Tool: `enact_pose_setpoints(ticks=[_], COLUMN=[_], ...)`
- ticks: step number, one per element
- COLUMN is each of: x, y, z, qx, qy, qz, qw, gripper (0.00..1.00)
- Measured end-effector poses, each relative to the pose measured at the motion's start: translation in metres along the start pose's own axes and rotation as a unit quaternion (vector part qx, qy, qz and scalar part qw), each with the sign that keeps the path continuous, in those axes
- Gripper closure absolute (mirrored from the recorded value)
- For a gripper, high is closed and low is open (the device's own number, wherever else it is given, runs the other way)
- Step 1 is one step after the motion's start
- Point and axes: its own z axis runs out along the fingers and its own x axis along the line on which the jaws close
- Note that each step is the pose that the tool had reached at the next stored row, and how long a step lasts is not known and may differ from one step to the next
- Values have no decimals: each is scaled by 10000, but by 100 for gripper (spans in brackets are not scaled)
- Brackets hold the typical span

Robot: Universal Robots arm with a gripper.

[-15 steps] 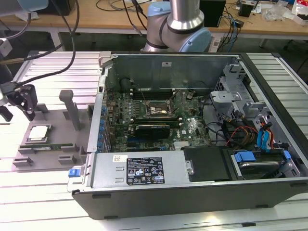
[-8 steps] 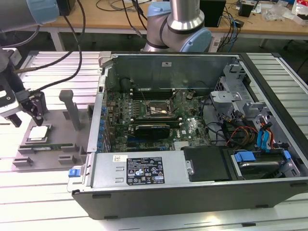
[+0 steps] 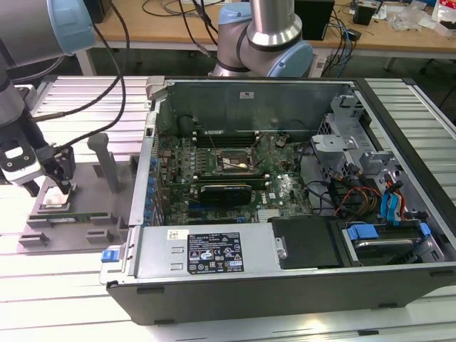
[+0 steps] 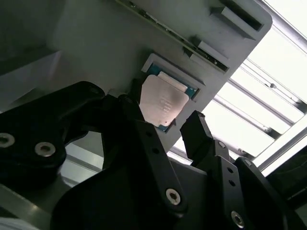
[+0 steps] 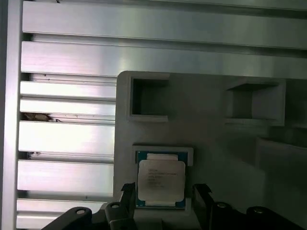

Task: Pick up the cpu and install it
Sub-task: 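Pick up the cpu and move it towards the insertion slot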

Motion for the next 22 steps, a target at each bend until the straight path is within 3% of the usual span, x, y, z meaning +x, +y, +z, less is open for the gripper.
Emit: enact_pose_setpoints(ticks=[4, 6, 13, 20, 22], x=[2, 2, 3, 3, 3], y=[2, 3, 6, 6, 6], z=[87, 105, 215, 219, 222], qx=[-7, -45, -46, -46, -46], qy=[1, -3, -2, -2, -2], qz=[-13, -26, -57, -57, -57], qw=[10000, 10000, 10000, 10000, 10000], gripper=[40, 40, 40, 40, 45])
